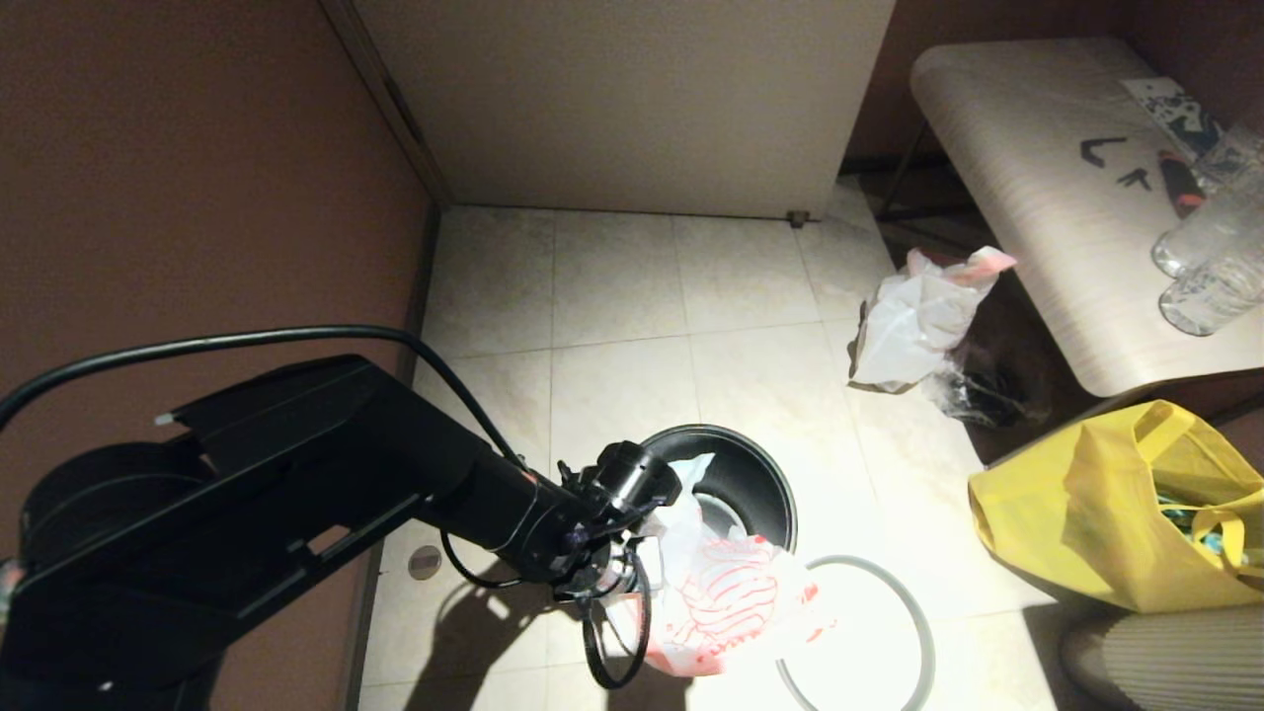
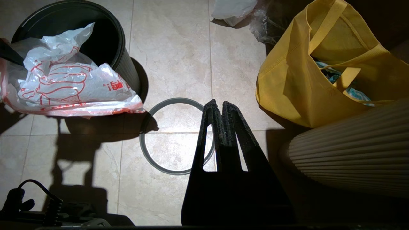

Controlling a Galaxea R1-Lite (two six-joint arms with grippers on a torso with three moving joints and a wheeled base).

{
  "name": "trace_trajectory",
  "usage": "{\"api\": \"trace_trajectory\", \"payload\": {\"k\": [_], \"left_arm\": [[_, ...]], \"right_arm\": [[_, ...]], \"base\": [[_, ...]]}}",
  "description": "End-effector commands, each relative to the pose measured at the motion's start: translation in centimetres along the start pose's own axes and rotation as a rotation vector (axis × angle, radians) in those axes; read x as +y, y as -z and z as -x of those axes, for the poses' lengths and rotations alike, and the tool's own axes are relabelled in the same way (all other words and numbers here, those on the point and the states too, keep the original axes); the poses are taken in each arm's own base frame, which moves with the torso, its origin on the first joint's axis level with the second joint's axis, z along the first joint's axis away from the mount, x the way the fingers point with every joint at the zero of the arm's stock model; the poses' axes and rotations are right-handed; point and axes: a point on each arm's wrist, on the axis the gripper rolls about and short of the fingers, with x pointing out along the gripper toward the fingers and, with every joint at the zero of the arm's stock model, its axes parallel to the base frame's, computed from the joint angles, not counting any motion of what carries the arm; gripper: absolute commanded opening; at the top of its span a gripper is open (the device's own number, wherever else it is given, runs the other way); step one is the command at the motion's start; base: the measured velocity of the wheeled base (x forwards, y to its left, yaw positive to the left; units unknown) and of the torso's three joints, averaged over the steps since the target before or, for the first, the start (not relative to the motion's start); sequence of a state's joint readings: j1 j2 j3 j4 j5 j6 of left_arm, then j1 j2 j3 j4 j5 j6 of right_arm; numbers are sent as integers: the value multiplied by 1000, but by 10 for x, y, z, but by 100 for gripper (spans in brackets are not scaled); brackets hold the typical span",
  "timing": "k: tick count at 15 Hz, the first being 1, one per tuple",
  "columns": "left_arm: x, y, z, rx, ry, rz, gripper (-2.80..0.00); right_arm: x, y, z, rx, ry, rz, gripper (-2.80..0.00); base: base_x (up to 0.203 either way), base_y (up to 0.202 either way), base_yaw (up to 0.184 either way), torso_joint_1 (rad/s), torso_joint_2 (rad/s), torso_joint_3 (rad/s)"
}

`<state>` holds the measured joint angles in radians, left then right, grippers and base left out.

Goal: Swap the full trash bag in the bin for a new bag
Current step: Put the new garbage bag on the trash can

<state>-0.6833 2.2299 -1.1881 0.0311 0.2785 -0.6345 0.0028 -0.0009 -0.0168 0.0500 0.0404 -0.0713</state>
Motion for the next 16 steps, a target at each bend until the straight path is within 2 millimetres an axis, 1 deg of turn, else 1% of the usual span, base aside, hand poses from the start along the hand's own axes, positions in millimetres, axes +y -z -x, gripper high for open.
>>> {"api": "trace_trajectory", "payload": {"k": [1, 4, 7, 10, 14, 16], "left_arm": [[4, 2, -10, 16, -22, 8, -280], [5, 1, -9, 15, -24, 9, -280], [-4, -3, 12, -22, 14, -4, -280], [-19, -22, 41, -74, 66, -3, -280], [-44, -63, 81, -176, 160, 38, -280], [-57, -80, 89, -229, 207, 56, -280]], "right_arm": [[0, 0, 0, 1, -1, 1, -280], [0, 0, 0, 1, 0, 1, -280], [0, 0, 0, 1, 0, 1, -280], [0, 0, 0, 1, -1, 1, -280], [0, 0, 0, 1, -1, 1, -280], [0, 0, 0, 1, -1, 1, -280]], "base": [[0, 0, 0, 0, 0, 0], [0, 0, 0, 0, 0, 0], [0, 0, 0, 0, 0, 0], [0, 0, 0, 0, 0, 0], [0, 0, 0, 0, 0, 0], [0, 0, 0, 0, 0, 0]]}}
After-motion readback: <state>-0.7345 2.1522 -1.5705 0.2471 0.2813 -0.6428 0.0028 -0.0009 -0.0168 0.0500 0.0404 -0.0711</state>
